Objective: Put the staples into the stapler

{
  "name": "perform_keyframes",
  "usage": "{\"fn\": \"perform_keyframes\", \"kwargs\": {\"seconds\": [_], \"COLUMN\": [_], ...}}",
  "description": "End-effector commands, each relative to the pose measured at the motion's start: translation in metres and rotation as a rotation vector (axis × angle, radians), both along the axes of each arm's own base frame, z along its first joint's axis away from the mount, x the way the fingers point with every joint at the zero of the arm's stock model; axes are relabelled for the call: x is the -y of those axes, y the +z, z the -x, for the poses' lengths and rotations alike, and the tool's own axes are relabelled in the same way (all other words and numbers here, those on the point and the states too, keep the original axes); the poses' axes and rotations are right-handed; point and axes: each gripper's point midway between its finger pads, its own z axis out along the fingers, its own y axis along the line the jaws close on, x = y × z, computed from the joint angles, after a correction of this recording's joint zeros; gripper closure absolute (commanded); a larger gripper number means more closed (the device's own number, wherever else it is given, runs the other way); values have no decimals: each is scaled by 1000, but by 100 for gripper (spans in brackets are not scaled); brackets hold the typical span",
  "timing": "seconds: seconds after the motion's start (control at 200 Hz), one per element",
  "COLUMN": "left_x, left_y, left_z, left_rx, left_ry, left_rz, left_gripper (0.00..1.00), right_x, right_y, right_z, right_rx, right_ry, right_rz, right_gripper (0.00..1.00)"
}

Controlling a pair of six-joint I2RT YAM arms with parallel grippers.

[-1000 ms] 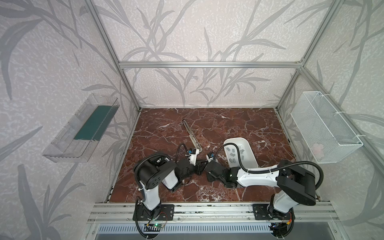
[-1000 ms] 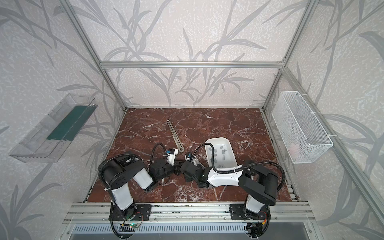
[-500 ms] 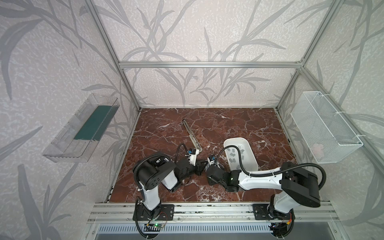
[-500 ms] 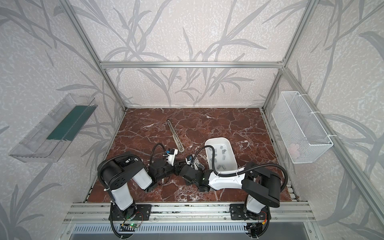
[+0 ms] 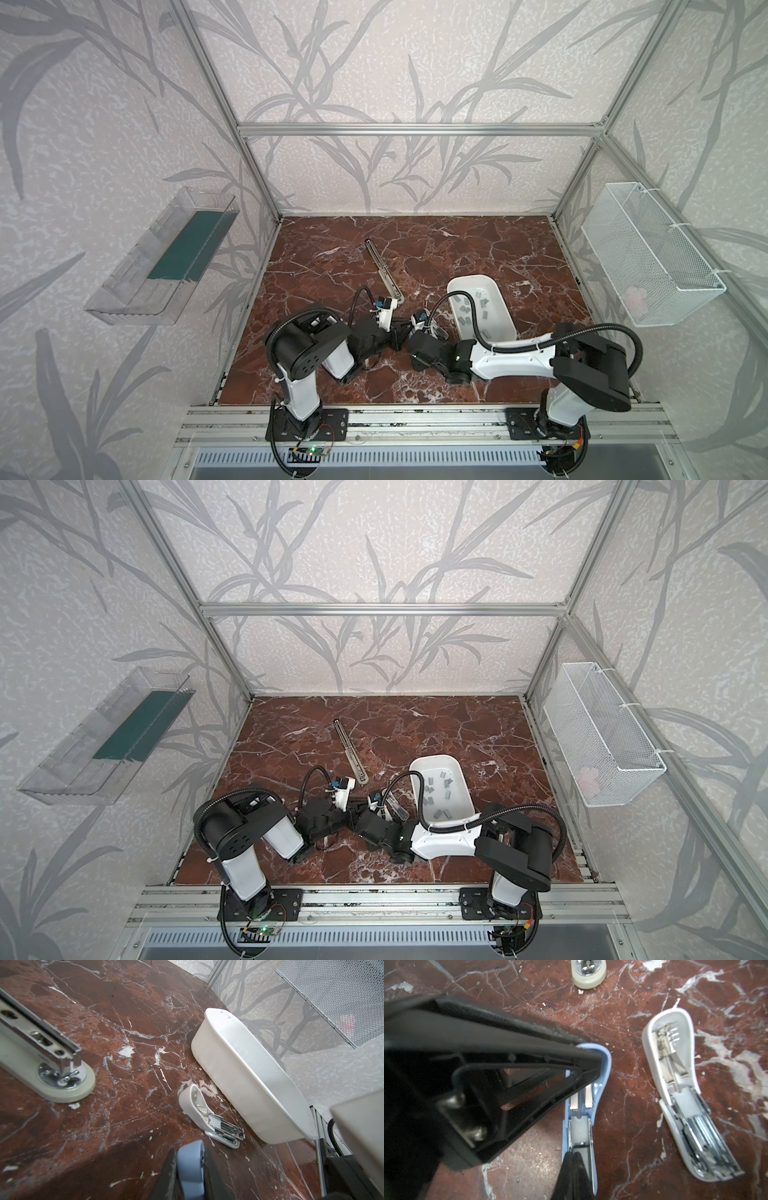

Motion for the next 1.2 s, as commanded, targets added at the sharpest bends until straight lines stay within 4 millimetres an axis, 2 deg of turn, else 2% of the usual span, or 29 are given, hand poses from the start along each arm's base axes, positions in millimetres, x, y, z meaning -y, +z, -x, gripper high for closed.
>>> {"fn": "perform_keyframes", "kwargs": {"seconds": [0.0, 0.19, 0.375, 0.505, 0.67, 0.89, 1.075, 1.194], "left_x": [6, 5, 2, 1, -8, -14, -23, -40], "left_y": [19, 19, 18, 16, 13, 18, 20, 28], "left_z": [2, 2, 4, 6, 8, 8, 3, -3], "left_rx": [70, 89, 109, 121, 162, 210, 220, 222], "left_ry": [-41, -47, -44, -51, -39, -26, 14, 85], "left_rz": [36, 22, 3, -15, -64, -89, -100, -82], "left_gripper": [90, 91, 88, 85, 81, 59, 36, 18], "right_x": [3, 5, 17, 26, 25, 17, 8, 3], "right_y": [-11, 9, 25, 28, 30, 27, 19, 15], "right_z": [7, 2, -2, -3, -3, 0, 5, 9], "right_rx": [-34, 16, 67, 85, 102, 95, 84, 83], "right_ry": [21, 29, 11, 5, 34, 72, 136, 156], "right_rz": [46, 39, 49, 78, 81, 62, 76, 90], "right_gripper": [97, 85, 75, 66, 58, 47, 46, 46]}}
